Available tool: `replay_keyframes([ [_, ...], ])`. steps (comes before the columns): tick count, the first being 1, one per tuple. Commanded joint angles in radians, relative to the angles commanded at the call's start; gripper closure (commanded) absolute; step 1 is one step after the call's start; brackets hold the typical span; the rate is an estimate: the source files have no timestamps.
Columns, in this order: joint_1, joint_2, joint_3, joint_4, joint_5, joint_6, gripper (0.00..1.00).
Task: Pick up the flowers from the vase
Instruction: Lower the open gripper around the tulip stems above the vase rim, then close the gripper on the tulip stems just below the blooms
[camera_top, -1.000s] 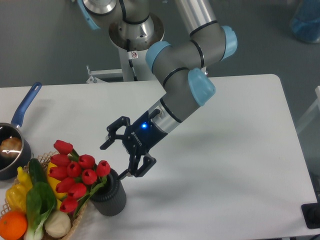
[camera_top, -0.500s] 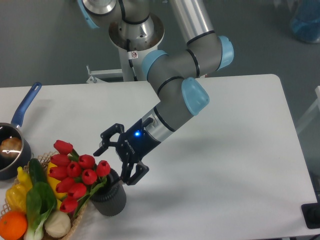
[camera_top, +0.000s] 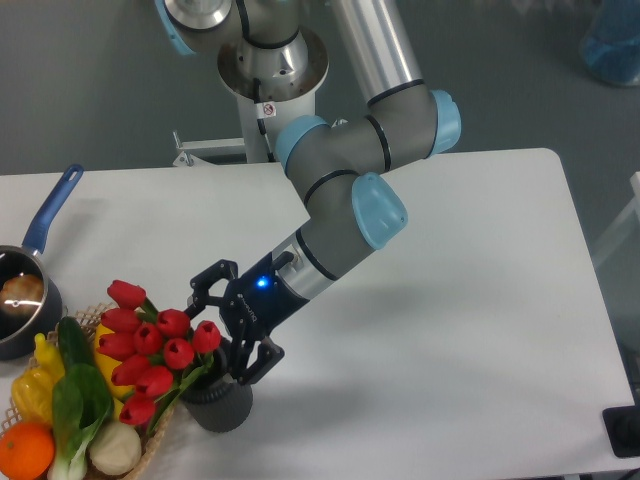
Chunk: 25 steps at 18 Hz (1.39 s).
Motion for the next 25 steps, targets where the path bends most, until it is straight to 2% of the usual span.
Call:
replay_keyframes([
  [6, -0.002, 0.0, -0.002, 0.0, 0.002, 0.0, 0.0],
  [12, -0.002, 0.0, 0.0, 0.0, 0.002, 0.0, 0.22],
  [14, -0.002, 0.0, 0.0, 0.002, 0.002, 0.0, 0.26],
  [19, -0.002, 0.002, 0.005, 0.003, 0.002, 0.002, 0.29],
  [20, -0.002, 0.002, 0.005, 0.002, 0.002, 0.002, 0.32],
  [21, -0.002, 0.003, 0.005, 0.003, 0.002, 0.002, 0.39],
  [22, -0.002, 0.003, 0.005, 0.002, 0.002, 0.002, 0.51],
  [23, -0.002, 0.005, 0.005, 0.002, 0.003, 0.002, 0.55],
  [25, -0.002, 0.006, 0.005, 0.002, 0.003, 0.002, 0.55],
])
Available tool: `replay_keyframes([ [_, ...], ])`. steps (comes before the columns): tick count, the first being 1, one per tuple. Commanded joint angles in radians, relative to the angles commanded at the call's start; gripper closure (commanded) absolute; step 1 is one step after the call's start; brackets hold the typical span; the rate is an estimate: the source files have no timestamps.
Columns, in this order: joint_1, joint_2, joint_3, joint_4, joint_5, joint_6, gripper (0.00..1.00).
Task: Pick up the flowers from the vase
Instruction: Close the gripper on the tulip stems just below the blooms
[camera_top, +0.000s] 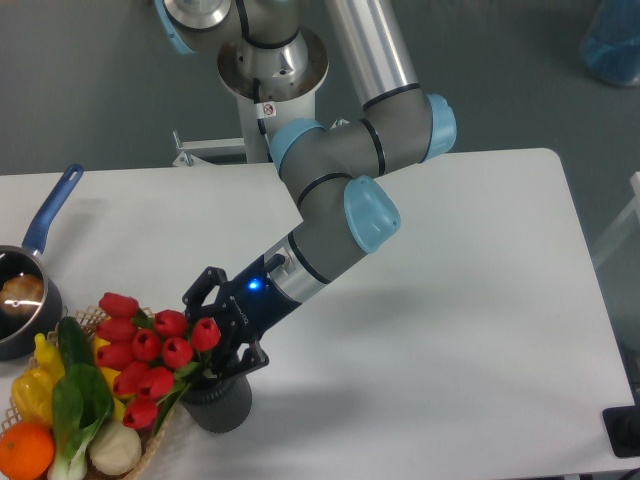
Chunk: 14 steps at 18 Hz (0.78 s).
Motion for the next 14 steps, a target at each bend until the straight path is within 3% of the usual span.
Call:
replay_keyframes([
  [14, 0.008, 0.005, -0.009, 0.0, 0.0, -0.003, 0.62],
])
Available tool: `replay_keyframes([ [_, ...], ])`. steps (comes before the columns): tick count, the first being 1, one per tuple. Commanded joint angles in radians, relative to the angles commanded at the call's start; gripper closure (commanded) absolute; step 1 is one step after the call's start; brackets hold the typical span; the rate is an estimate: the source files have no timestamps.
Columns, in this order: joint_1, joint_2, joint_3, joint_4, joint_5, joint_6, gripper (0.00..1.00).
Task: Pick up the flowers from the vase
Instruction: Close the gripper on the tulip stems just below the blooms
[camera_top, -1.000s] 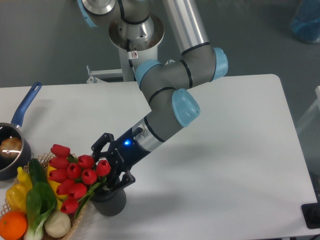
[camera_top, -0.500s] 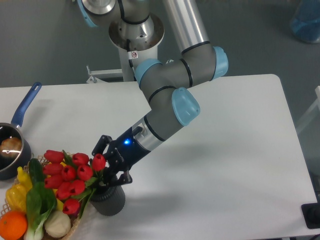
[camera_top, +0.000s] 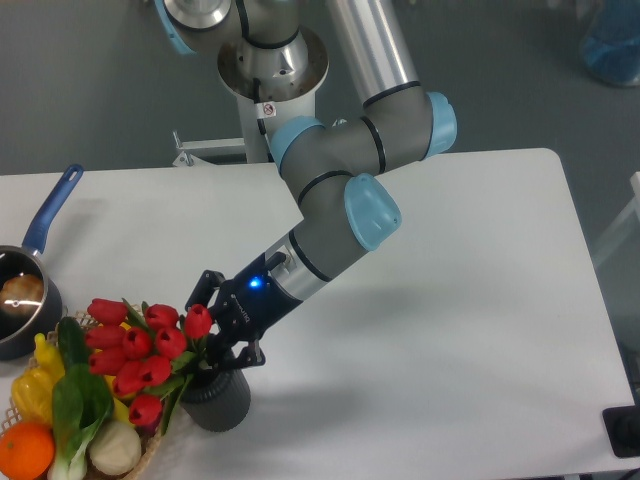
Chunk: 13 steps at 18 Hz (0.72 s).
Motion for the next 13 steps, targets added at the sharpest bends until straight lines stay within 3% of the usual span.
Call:
replay_keyframes([
  [7, 0.002, 0.002, -0.002, 0.0, -0.003, -0.012, 0.7],
  [13, 0.003, 0.003, -0.002, 0.0, -0.005, -0.02, 0.71],
])
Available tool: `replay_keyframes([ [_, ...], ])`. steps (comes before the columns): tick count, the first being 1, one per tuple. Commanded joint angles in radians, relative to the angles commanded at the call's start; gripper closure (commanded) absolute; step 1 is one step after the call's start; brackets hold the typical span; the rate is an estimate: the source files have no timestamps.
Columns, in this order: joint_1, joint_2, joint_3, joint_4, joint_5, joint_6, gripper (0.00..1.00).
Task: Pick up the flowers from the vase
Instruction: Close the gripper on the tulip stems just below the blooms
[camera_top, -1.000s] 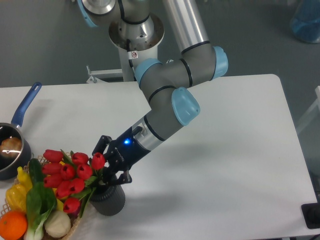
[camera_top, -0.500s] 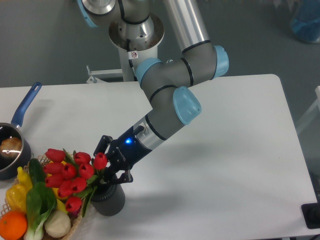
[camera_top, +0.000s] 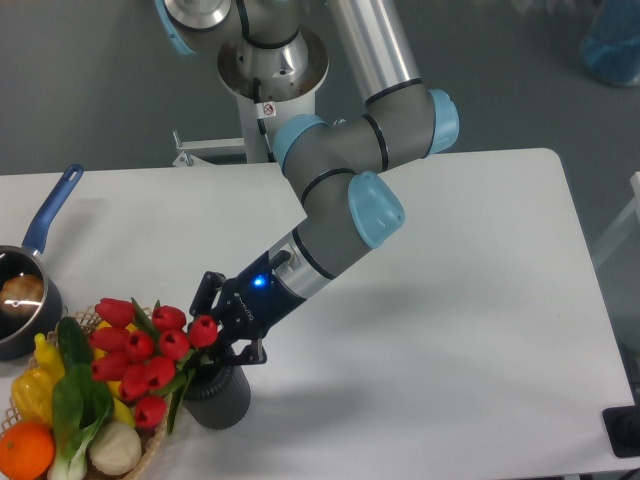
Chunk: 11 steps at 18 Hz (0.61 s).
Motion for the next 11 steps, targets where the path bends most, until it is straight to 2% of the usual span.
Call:
replay_keyframes([
  [6, 0.003, 0.0, -0.009, 0.002, -0.006, 0.002, 0.71],
  [11, 0.017, 0.006, -0.025, 0.002, -0.096, 0.003, 0.71],
])
